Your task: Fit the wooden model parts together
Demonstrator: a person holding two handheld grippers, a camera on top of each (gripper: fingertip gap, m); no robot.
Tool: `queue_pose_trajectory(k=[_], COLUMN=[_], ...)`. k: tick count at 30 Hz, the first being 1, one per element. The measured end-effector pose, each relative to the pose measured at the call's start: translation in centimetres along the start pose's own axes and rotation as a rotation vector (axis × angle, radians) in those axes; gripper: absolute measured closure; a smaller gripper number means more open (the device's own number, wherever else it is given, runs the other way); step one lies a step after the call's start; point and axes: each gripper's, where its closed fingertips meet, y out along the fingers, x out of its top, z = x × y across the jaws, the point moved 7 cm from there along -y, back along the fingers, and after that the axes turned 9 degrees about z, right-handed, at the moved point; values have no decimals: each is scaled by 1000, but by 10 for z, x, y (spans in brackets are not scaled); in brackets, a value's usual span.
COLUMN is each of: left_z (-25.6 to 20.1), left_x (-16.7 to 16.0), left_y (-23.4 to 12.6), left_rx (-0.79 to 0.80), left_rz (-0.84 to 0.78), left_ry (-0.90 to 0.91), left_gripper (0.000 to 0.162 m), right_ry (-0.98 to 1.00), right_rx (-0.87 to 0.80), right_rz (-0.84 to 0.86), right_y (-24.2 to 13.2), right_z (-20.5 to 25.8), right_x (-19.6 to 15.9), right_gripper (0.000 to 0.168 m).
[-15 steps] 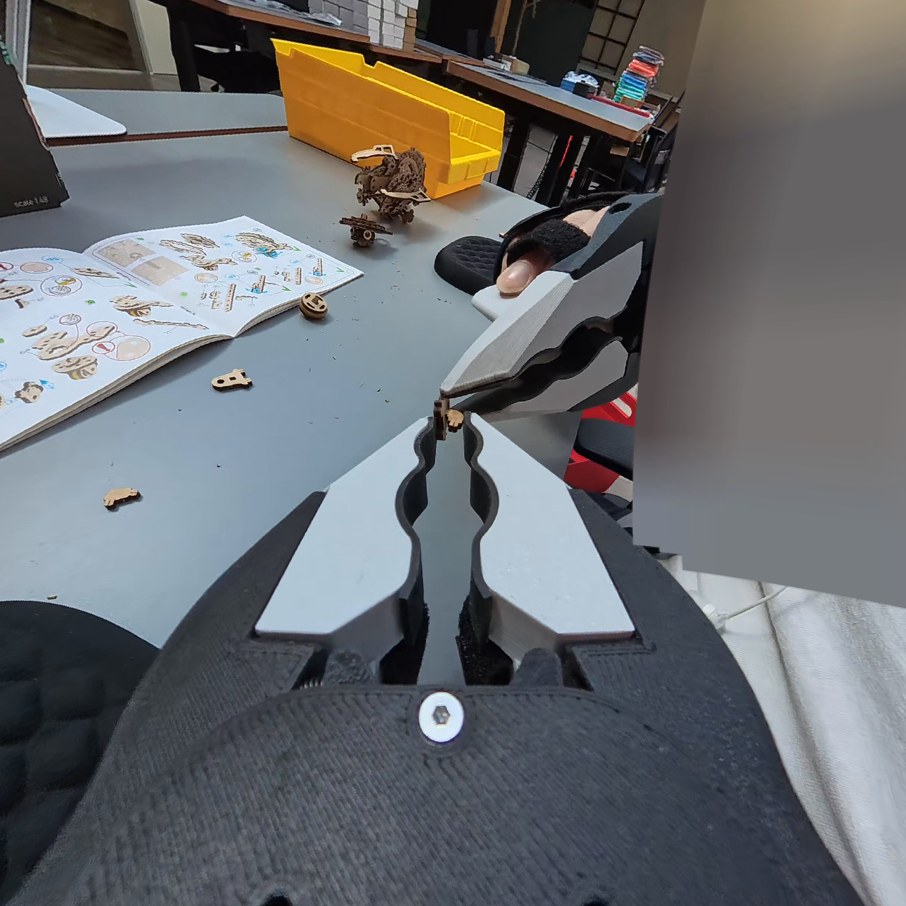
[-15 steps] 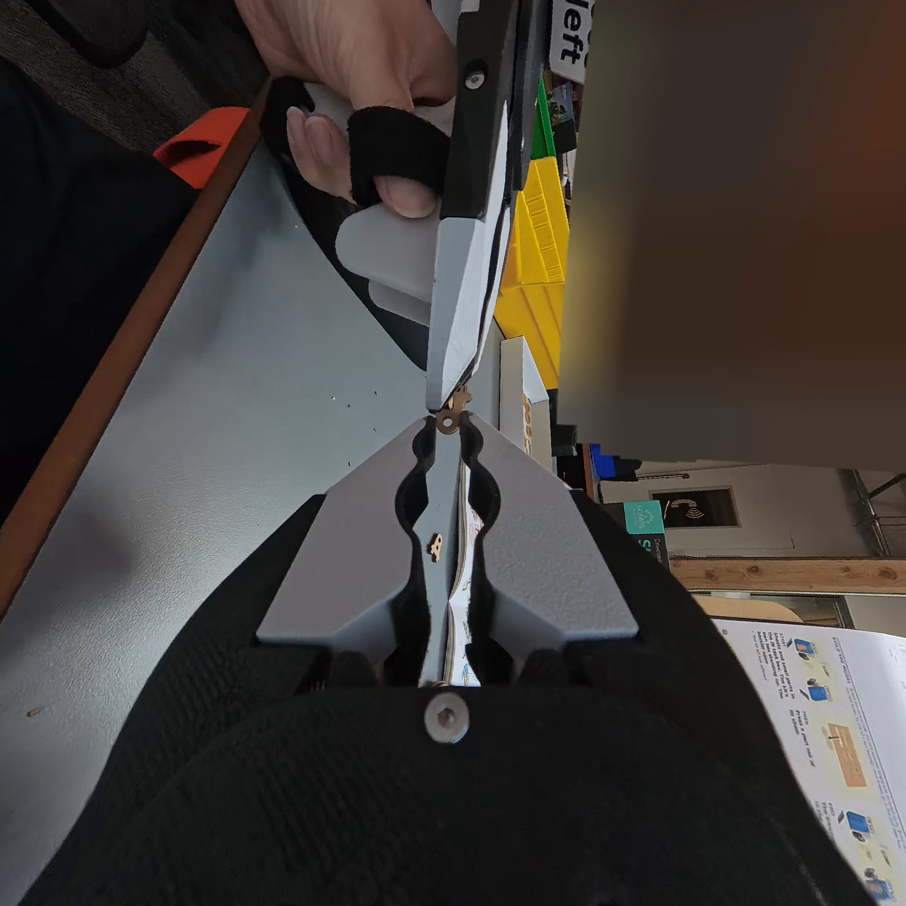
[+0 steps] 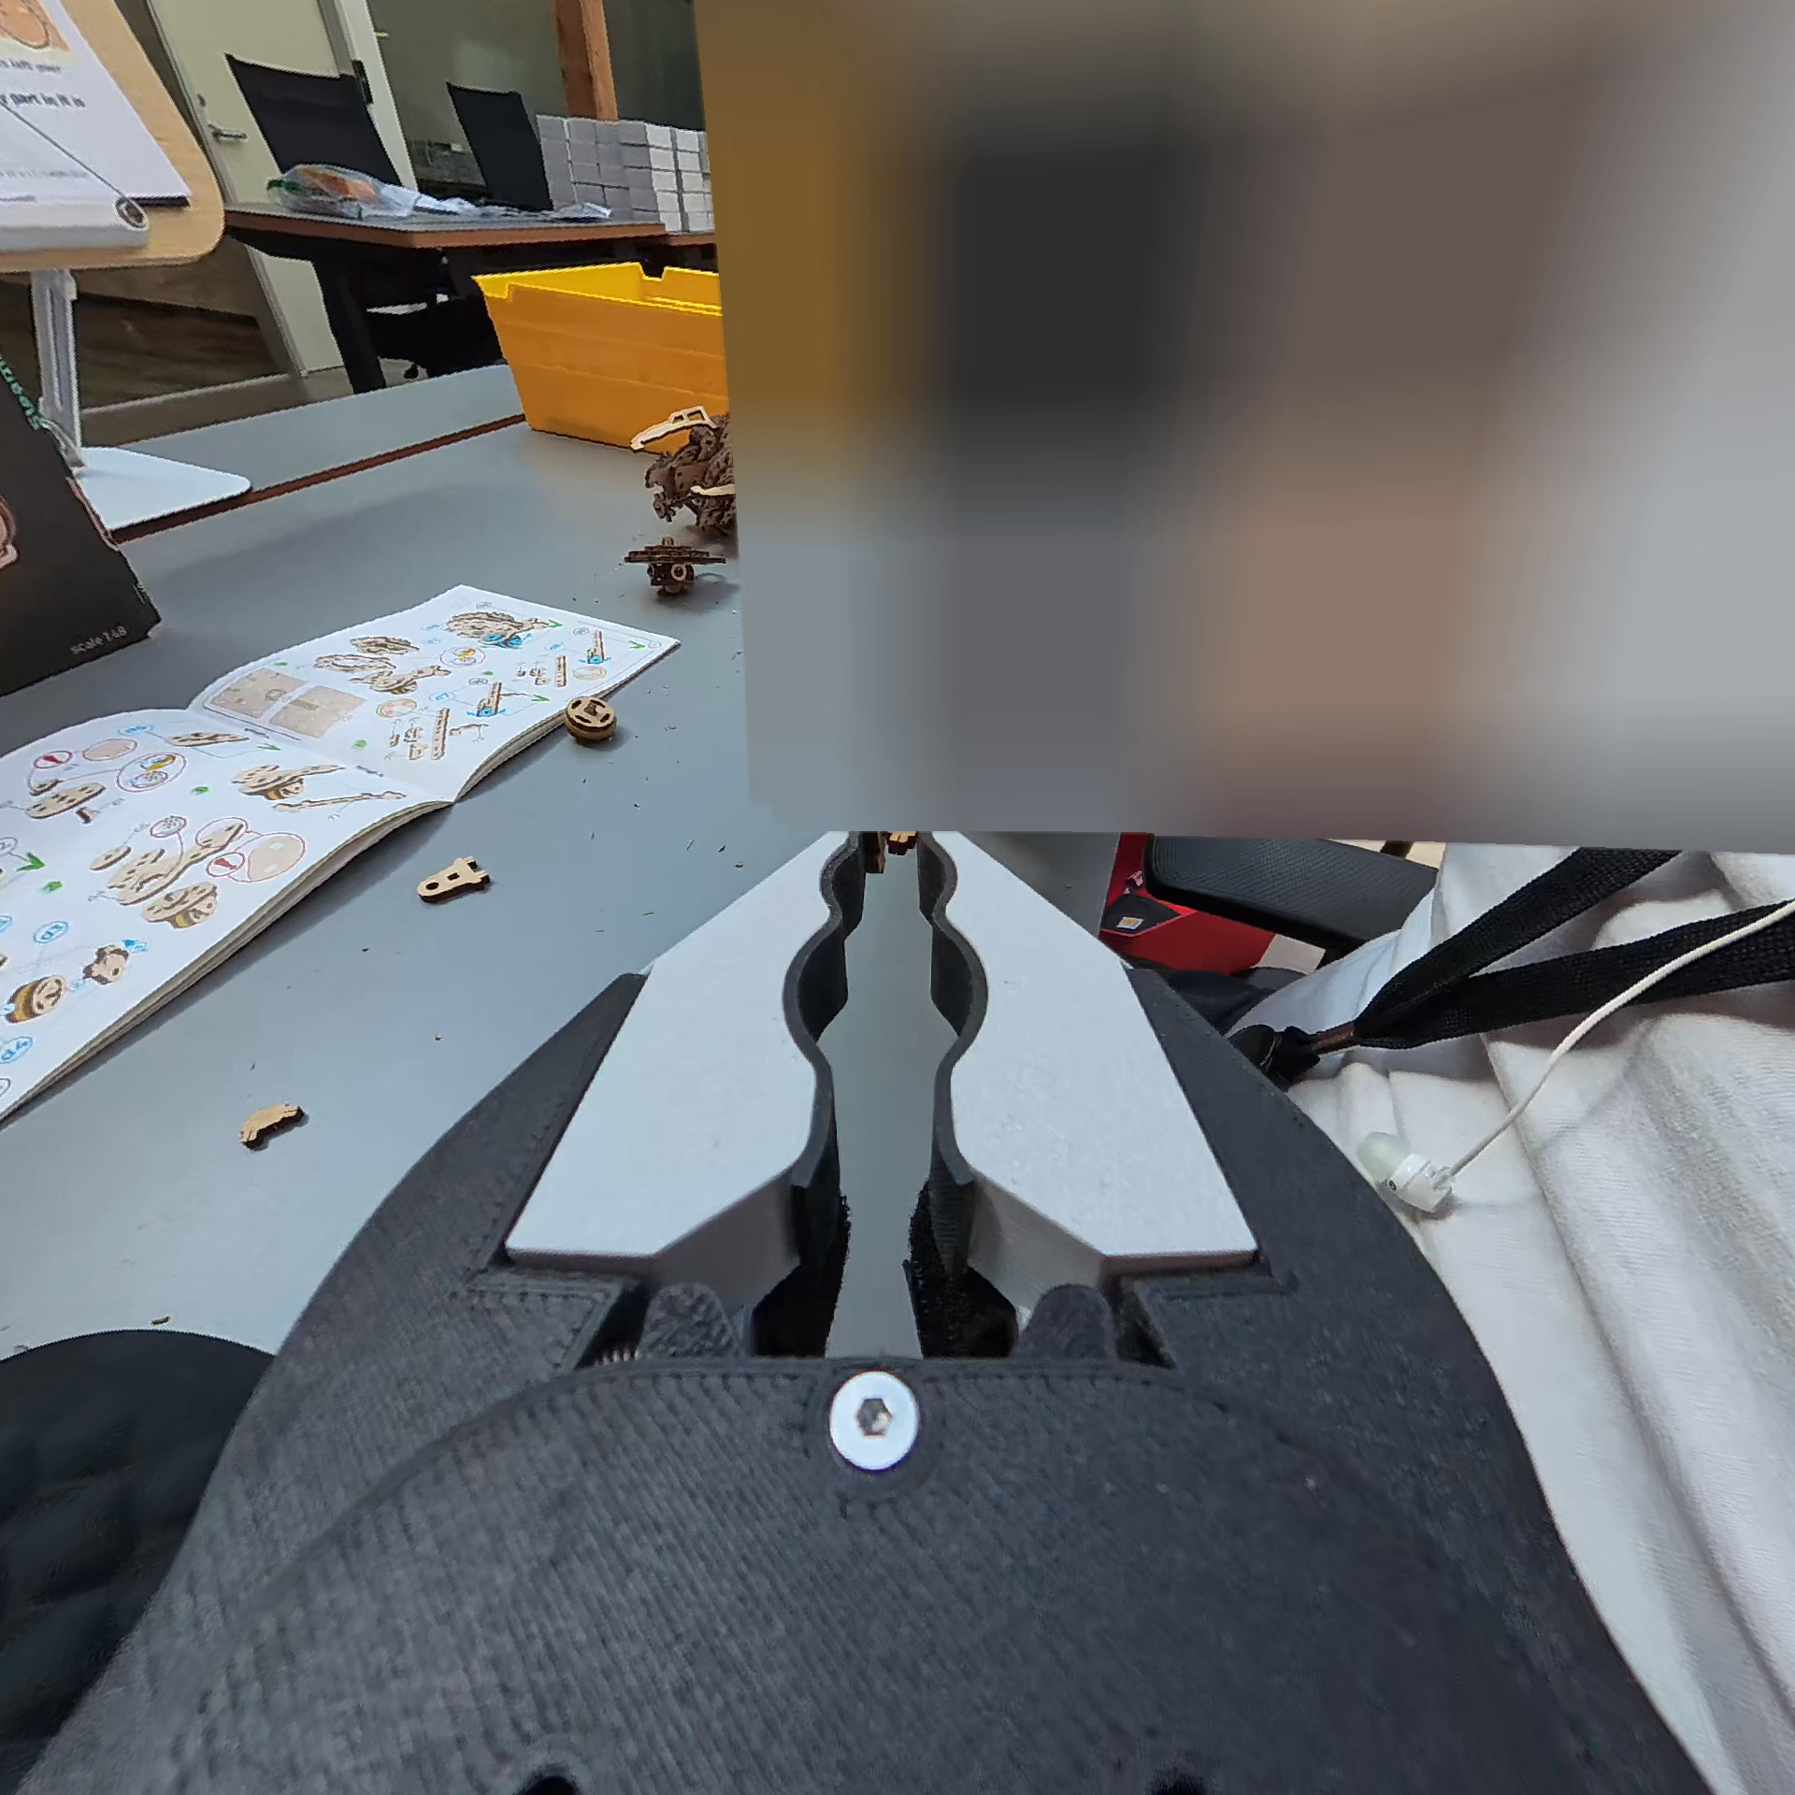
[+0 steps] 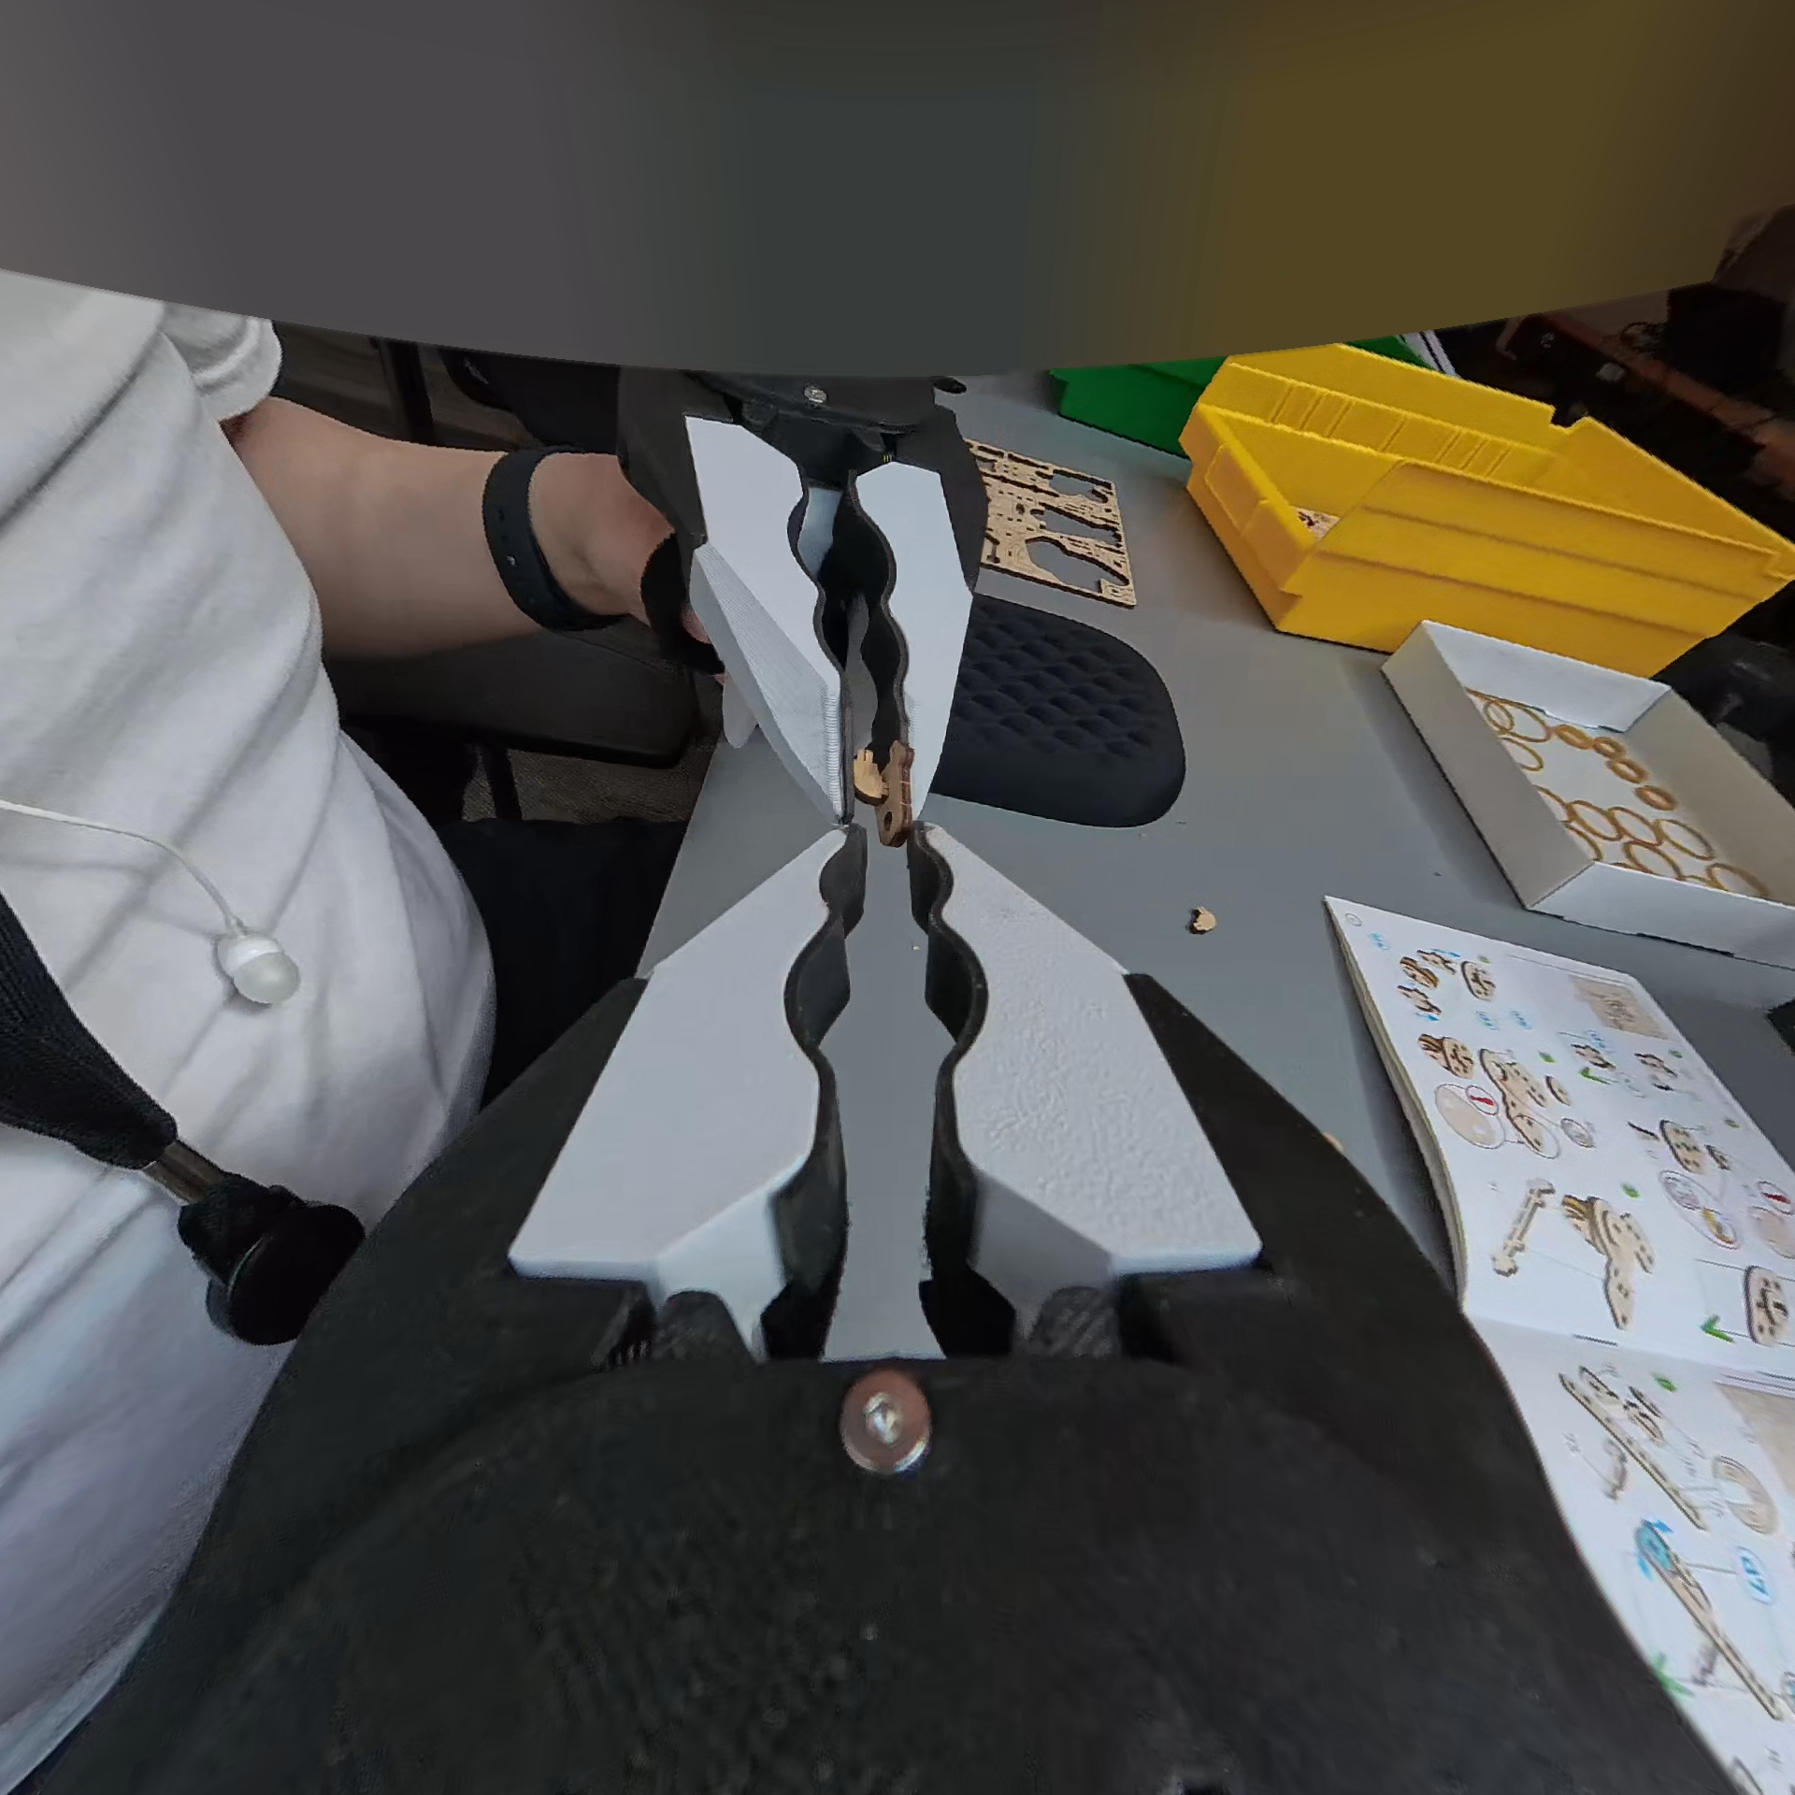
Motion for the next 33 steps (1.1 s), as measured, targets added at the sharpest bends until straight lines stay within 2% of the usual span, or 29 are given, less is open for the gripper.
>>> queue_pose_trajectory(k=[4, 6, 8, 14, 18, 20, 26, 33], left_z=[-3, 0, 3, 13, 17, 18, 23, 27], left_x=[-2, -3, -3, -5, 0, 0, -1, -2], left_y=[2, 3, 3, 2, 1, 2, 2, 0], left_rx=[-25, -10, -8, -102, -249, -302, -249, -261], left_rz=[22, 32, 37, 10, -124, -173, -247, -267], left_ry=[15, -3, -42, -295, -504, -561, -583, -626], left_gripper=[152, 148, 136, 147, 144, 145, 161, 161], right_ry=[100, 101, 44, -238, -313, -312, -266, -237], right_rx=[87, 60, -17, -371, -487, -514, -536, -530], right_rz=[-34, -48, -62, -22, -3, -8, -43, -44], right_y=[-1, -2, -5, -9, -2, 0, 3, 5], right_z=[-1, -2, -3, 0, 4, 4, 4, 4], right_x=[-4, -4, -2, 3, 5, 5, 5, 3], right_gripper=[165, 165, 165, 165, 165, 165, 165, 165])
